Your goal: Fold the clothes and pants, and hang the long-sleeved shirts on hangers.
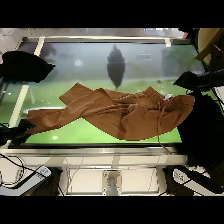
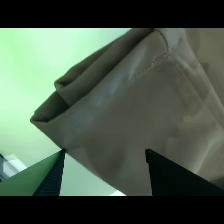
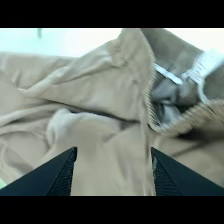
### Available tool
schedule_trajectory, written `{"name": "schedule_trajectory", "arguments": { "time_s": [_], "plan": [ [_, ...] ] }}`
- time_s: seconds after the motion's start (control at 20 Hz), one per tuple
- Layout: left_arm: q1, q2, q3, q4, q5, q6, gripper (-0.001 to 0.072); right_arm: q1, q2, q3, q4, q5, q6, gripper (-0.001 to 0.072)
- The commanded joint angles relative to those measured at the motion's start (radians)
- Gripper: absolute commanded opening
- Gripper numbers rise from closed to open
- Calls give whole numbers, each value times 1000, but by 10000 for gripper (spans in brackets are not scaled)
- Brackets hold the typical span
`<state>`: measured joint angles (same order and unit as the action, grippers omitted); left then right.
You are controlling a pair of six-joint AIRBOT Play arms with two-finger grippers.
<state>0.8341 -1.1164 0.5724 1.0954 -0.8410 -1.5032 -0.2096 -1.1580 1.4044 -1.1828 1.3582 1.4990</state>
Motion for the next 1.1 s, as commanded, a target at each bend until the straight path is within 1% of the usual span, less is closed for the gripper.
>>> {"name": "schedule_trajectory", "arguments": {
  "time_s": [0.0, 0.15, 0.25, 0.3, 0.35, 0.4, 0.5, 0.65, 0.7, 0.75, 0.9, 1.05],
  "plan": [
    [16, 14, 5, 12, -76, 4, 551, 42, 1, 0, 0, -40, 1, 504],
    [77, 83, 27, 35, -115, 24, 551, 42, 1, 0, -2, -39, 1, 504],
    [145, 117, 27, 92, -134, 23, 551, 42, 1, 0, -4, -39, 1, 504],
    [185, 116, 25, 81, -133, 22, 550, 42, 1, 0, -6, -40, 1, 504],
    [223, 108, 24, 50, -130, 25, 550, 42, 1, 0, -7, -39, 1, 504],
    [259, 93, 23, 11, -124, 47, 550, 42, 1, 0, -7, -39, 1, 504],
    [311, 42, 23, -91, -125, 129, 548, 42, 1, 0, -7, -40, 1, 504],
    [326, -57, 23, -332, -124, 287, 547, 42, 1, 0, -7, -42, 1, 504],
    [319, -88, 23, -389, -125, 325, 524, 42, 1, 0, -7, -41, 1, 504],
    [310, -117, 23, -405, -124, 334, 474, 42, 1, 0, -7, -42, 1, 504],
    [286, -195, 23, -401, -121, 334, 474, 42, 1, 0, -6, -41, 7, 504],
    [270, -234, 23, -402, -105, 333, 474, 42, 1, 0, -5, -42, 11, 504]
  ]
}}
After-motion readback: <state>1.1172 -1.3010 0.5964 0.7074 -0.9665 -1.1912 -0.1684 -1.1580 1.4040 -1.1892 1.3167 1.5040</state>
